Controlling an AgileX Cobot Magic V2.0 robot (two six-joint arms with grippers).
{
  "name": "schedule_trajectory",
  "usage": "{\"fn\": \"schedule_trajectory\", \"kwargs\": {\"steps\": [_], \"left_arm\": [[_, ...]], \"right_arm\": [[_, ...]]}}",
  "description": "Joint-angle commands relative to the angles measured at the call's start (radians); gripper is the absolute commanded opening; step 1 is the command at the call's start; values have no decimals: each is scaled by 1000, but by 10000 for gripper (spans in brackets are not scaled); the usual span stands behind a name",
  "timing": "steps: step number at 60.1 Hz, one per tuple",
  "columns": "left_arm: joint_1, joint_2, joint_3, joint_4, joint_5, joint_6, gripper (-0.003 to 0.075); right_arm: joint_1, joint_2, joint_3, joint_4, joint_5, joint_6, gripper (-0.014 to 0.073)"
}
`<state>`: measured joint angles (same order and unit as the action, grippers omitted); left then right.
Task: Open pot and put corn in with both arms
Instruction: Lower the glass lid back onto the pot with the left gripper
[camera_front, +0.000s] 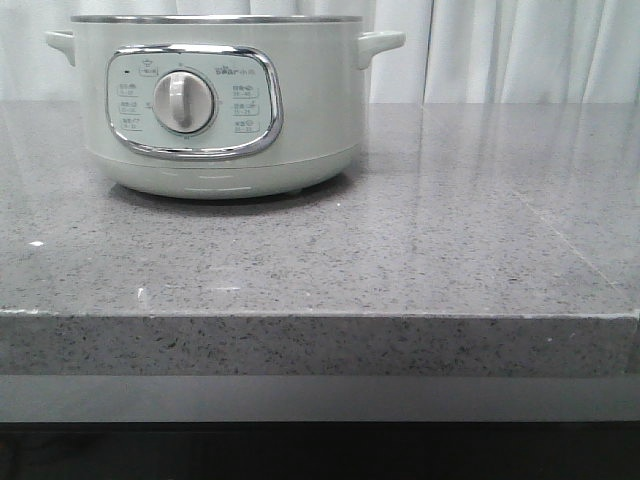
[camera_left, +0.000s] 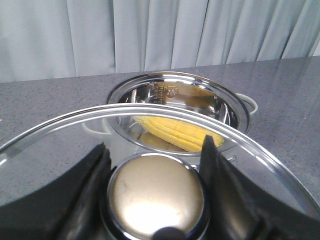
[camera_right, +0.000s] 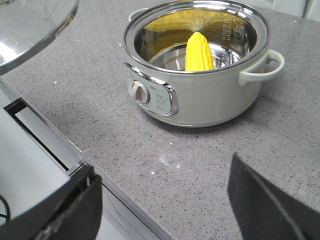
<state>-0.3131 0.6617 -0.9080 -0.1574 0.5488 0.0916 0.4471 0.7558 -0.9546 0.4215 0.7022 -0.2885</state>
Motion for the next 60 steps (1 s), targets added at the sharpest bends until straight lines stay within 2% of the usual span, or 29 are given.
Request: {"fn": "schedule_trajectory", "kwargs": {"steps": [1,11,20,42,60], "left_arm": [[1,-3,-41,-14,-167,-1,221],[1,32,-41,-40,-255,-1,221],[1,115,-84,-52,-259,-1,221],[-116,455,-289,-56,-299,-1,221],[-118,715,-479,-56,-320,-1,221]], "right_arm": [[-4,-4,-23,11,-74,-3,542],[-4,-4,-23,11,-74,-3,542],[-4,-4,-23,11,-74,-3,542],[-4,-4,-23,11,-74,-3,542],[-4,-4,-23,11,-74,-3,542]]}}
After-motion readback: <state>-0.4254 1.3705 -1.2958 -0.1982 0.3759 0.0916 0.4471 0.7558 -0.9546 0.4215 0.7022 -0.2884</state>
